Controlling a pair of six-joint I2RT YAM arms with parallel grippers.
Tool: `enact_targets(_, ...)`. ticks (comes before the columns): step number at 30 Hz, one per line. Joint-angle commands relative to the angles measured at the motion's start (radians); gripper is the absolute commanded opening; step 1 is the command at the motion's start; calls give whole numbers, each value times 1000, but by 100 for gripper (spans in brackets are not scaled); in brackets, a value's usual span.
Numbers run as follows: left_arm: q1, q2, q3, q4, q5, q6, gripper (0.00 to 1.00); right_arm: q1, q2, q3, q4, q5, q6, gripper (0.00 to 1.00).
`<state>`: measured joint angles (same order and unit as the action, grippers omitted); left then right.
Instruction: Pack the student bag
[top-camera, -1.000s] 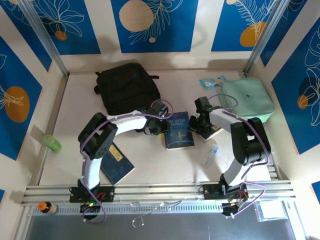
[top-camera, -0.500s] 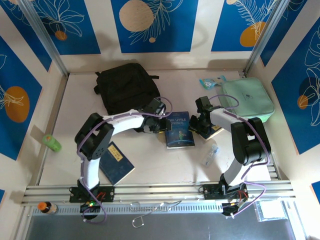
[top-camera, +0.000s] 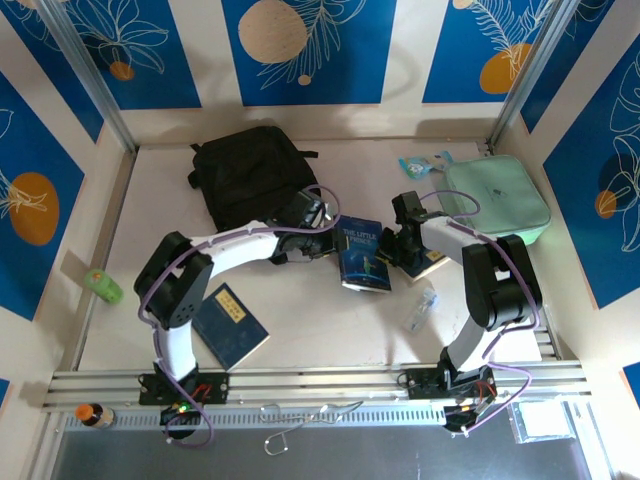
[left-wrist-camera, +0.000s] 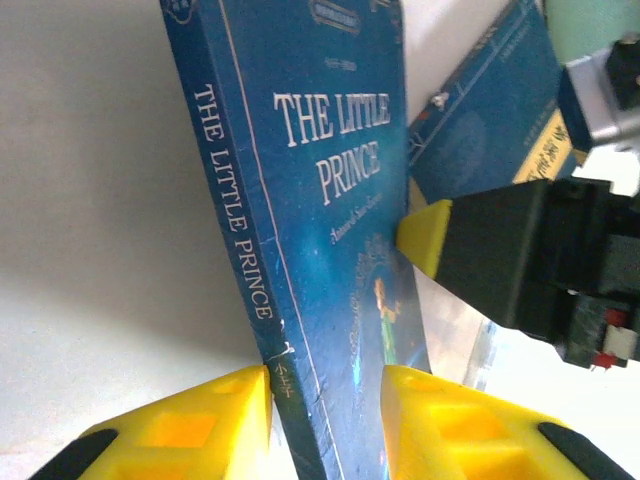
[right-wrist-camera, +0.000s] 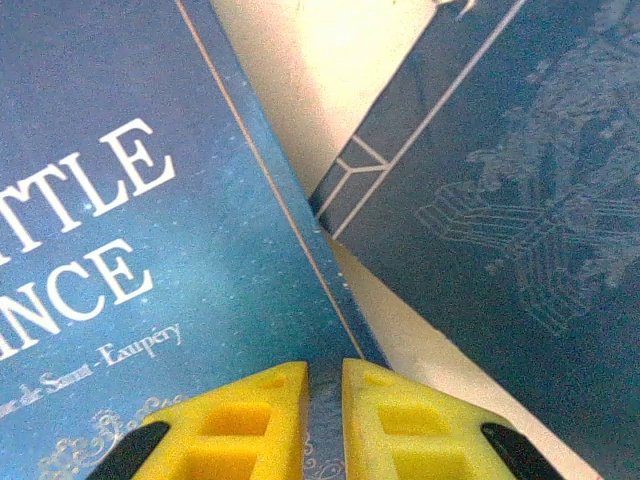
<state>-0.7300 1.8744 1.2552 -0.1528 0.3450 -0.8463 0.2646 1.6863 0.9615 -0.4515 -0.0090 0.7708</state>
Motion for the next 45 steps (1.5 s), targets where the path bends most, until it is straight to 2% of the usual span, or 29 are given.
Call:
enact_targets(1, -21, 48, 39, 106, 85, -47, 34, 13, 14, -14, 53, -120, 25, 18)
enact_targets(10, -16, 50, 8, 211, 112, -117, 31, 12, 25, -26, 68, -117, 31, 17)
enact_targets(13, -15, 54, 4, 145, 51, -123, 31, 12, 37, -15, 46, -93, 27, 17)
enact_targets(20, -12, 95, 7, 83, -5, -144, 32, 5, 33, 19, 7, -54, 6, 21)
enact_targets(26, -9, 99, 12, -24, -94, -146, 35, -6, -20, 39, -14, 7, -34, 33)
enact_targets(29, -9, 100, 12, -39, -98, -148, 36, -8, -16, 58, -39, 43, -61, 37)
enact_targets(35, -11, 126, 13, -25, -62, -170, 35, -13, -13, 76, -61, 74, -86, 40)
enact_targets(39, -11, 145, 24, -21, -45, -174, 34, -8, 0, 86, -100, 141, -110, 41)
enact_targets(45, -11, 167, 40, -13, -17, -180, 35, -4, 23, 87, -117, 138, -136, 43)
